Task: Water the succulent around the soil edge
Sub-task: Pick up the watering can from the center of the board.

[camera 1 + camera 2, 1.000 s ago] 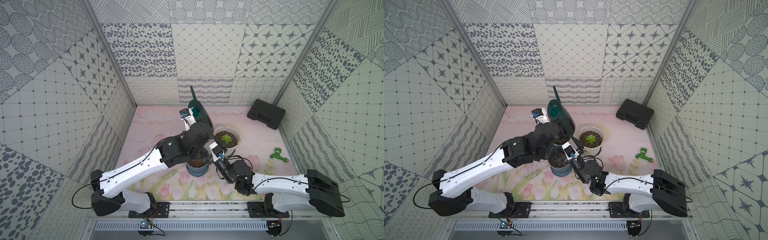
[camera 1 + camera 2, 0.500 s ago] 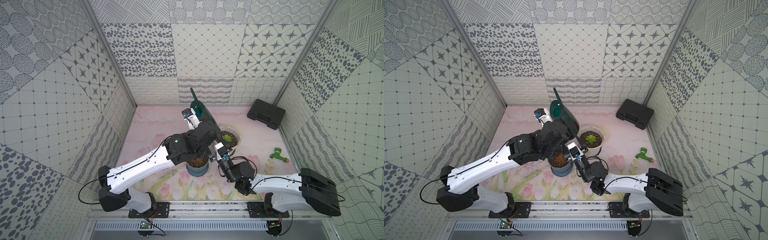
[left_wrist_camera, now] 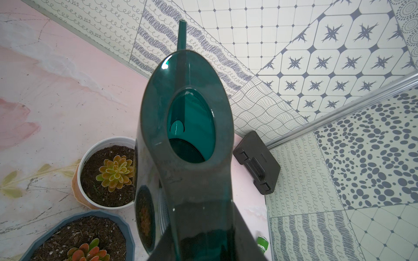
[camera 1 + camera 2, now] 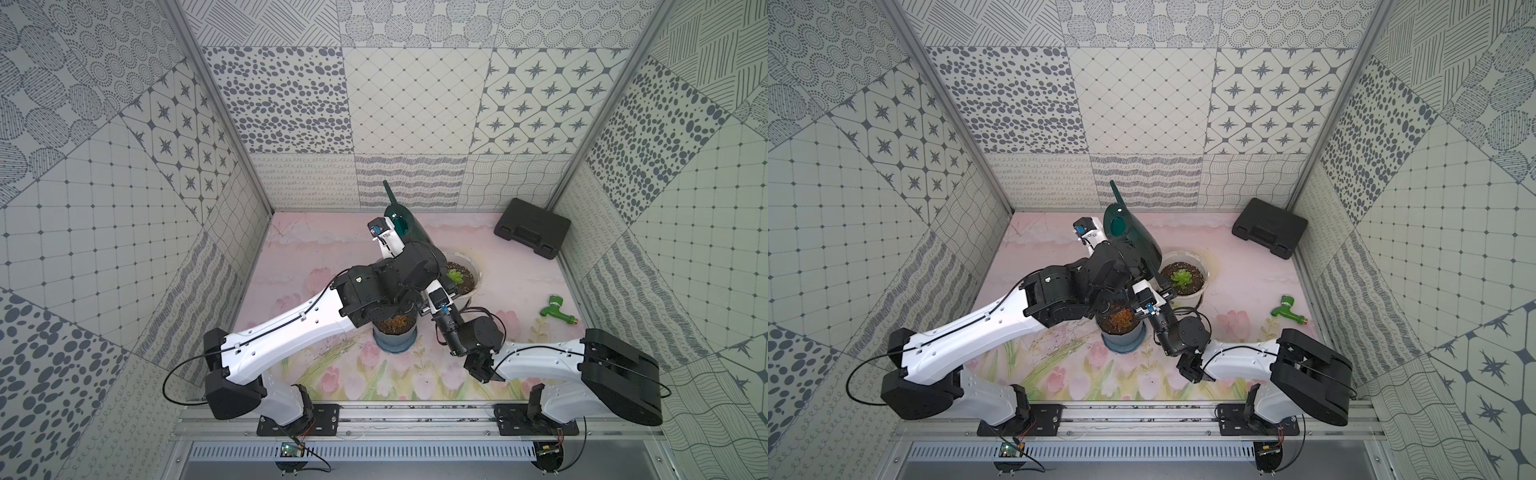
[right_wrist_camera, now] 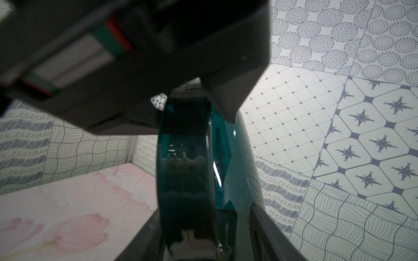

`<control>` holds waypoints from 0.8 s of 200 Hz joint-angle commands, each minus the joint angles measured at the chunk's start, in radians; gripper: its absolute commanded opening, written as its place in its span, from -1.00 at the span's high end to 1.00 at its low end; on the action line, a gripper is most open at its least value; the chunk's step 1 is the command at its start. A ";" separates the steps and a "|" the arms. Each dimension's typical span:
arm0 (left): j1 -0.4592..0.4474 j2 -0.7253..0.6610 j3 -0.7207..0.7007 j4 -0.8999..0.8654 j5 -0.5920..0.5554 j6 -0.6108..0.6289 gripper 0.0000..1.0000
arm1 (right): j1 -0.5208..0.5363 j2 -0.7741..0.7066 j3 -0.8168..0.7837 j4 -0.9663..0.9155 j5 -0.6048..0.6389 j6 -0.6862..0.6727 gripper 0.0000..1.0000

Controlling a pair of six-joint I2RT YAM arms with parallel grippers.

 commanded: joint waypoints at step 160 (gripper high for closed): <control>-0.019 -0.043 -0.065 0.202 0.110 0.127 0.47 | -0.089 -0.093 0.009 0.076 -0.034 0.006 1.00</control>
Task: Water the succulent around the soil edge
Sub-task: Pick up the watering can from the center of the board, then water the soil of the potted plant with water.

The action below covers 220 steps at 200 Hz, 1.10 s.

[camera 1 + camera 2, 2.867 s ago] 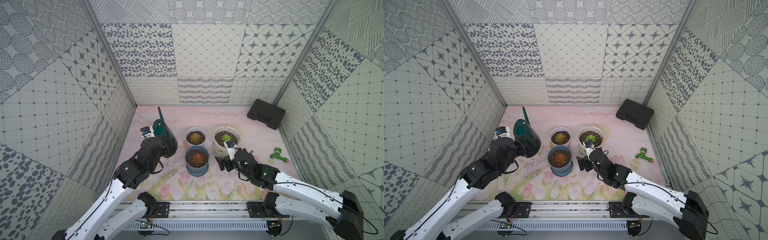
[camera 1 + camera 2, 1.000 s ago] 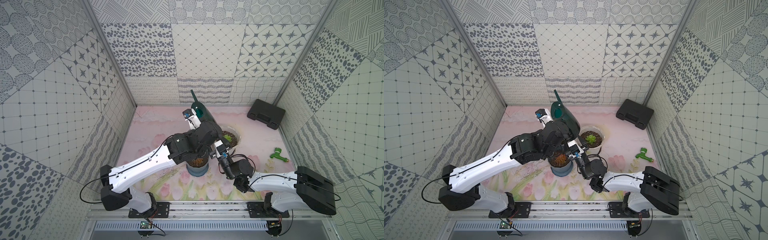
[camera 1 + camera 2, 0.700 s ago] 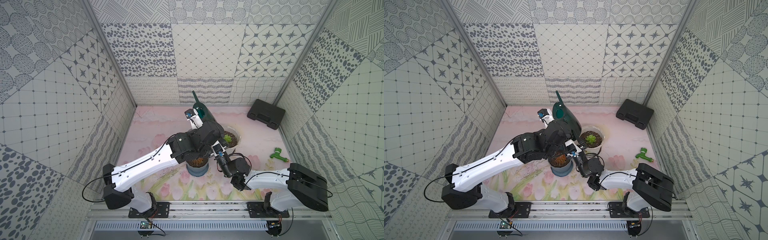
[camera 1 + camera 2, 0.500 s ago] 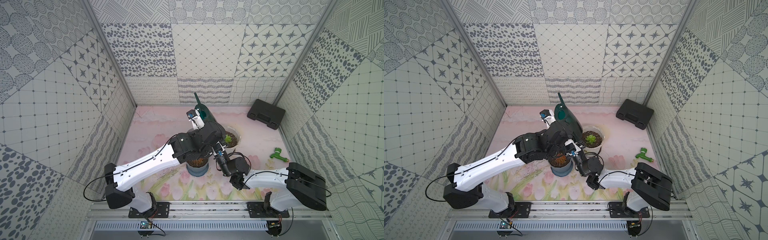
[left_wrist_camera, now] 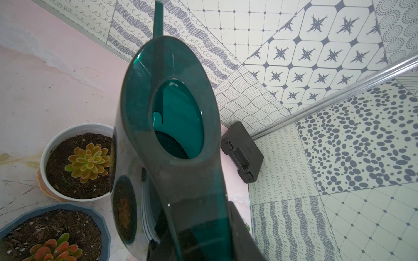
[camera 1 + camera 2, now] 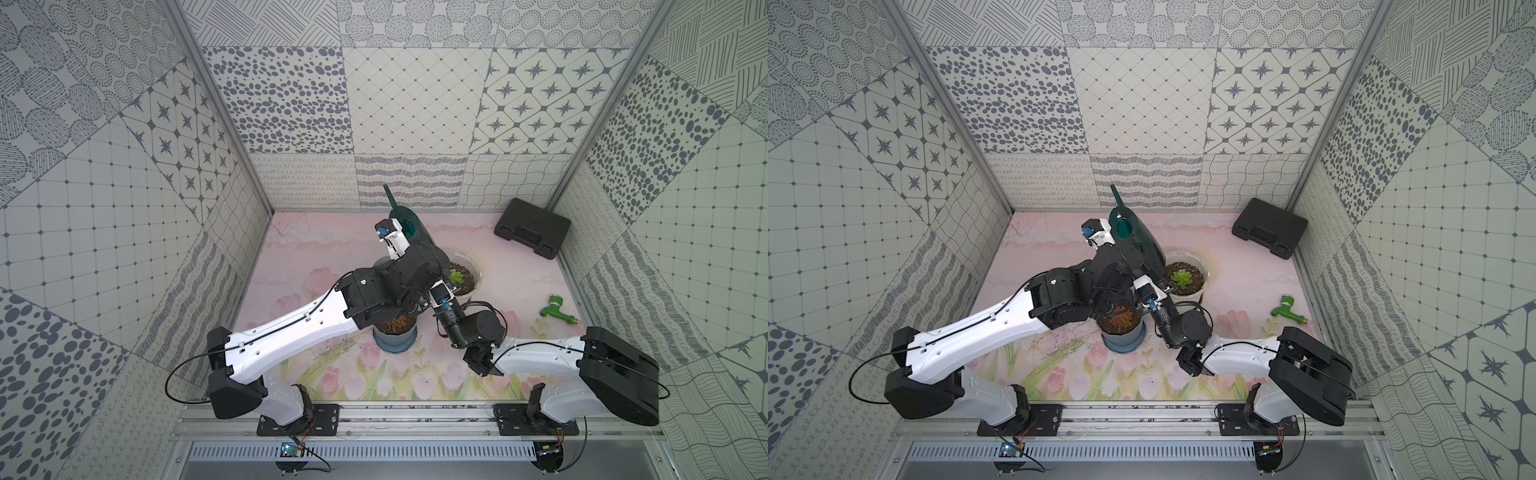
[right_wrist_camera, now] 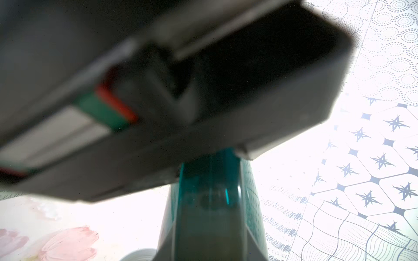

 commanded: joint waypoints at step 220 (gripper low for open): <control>0.001 -0.553 -0.397 0.085 0.109 1.021 -0.97 | -0.026 -0.907 0.031 -0.956 0.090 0.317 1.00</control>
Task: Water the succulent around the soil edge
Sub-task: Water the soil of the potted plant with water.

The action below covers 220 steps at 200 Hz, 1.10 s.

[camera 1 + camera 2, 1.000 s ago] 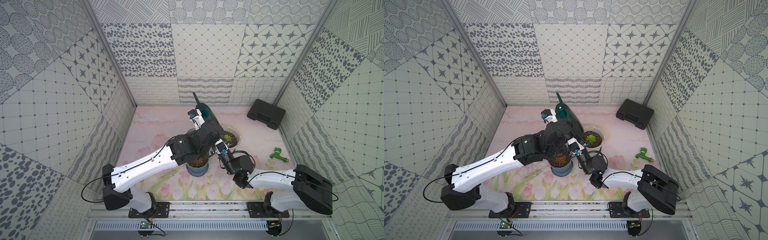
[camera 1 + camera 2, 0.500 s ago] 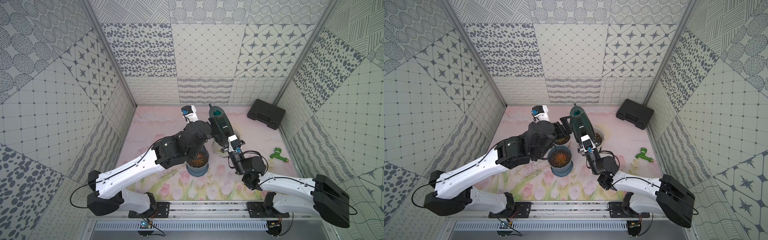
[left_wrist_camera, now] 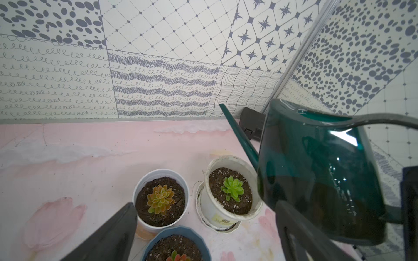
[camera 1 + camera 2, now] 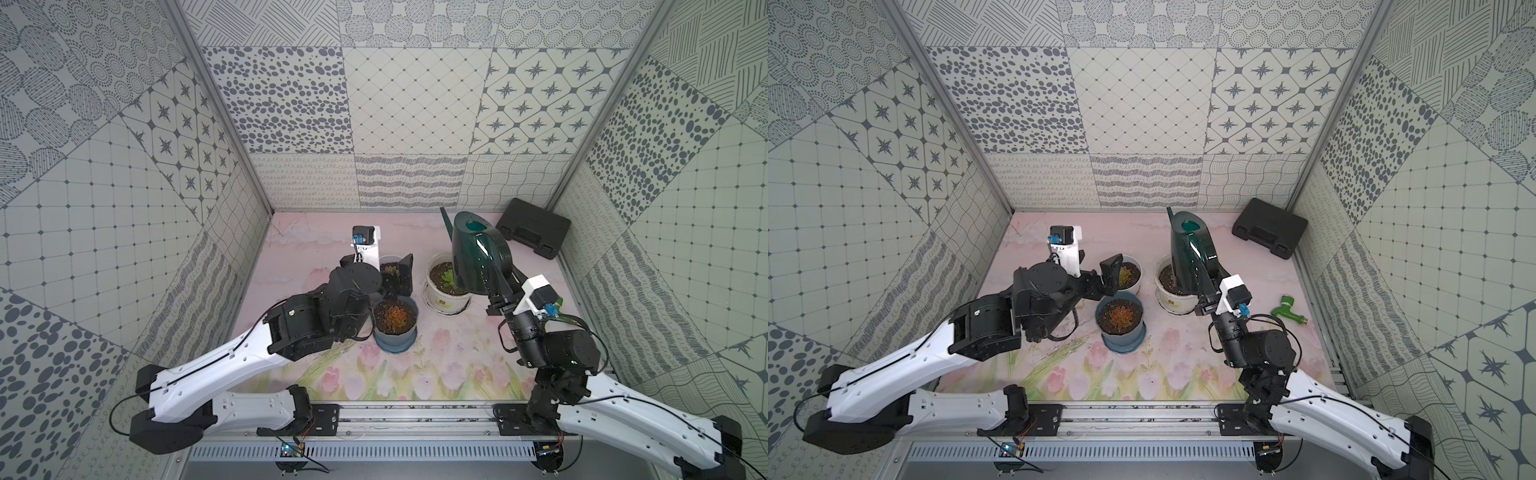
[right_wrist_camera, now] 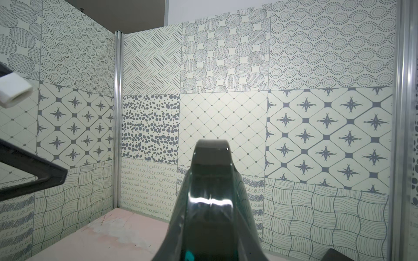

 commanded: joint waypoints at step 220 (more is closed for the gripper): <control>0.015 -0.505 -0.391 -0.243 0.095 0.336 -0.97 | 0.014 -0.087 0.282 -0.769 0.016 0.250 1.00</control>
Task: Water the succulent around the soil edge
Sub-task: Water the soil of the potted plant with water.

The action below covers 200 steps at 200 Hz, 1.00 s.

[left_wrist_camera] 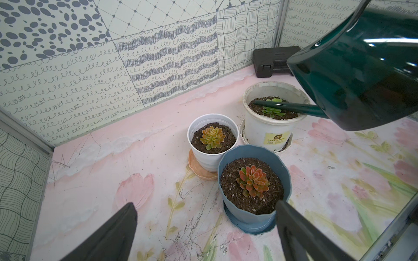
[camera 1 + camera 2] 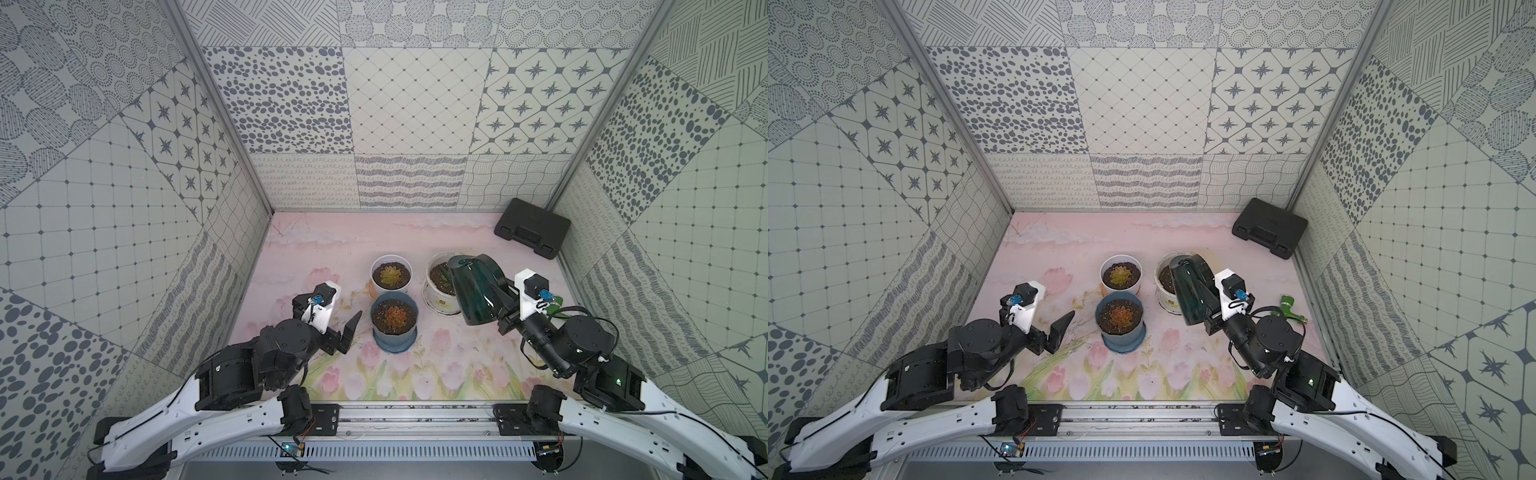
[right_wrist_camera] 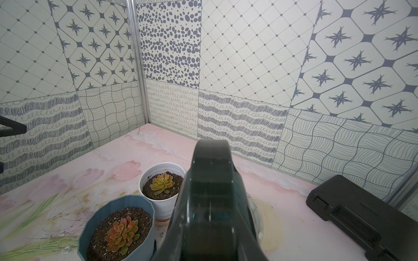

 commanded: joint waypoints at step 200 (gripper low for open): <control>0.052 0.021 -0.007 -0.022 0.037 0.035 -0.97 | 0.006 0.023 0.075 0.040 0.058 0.047 1.00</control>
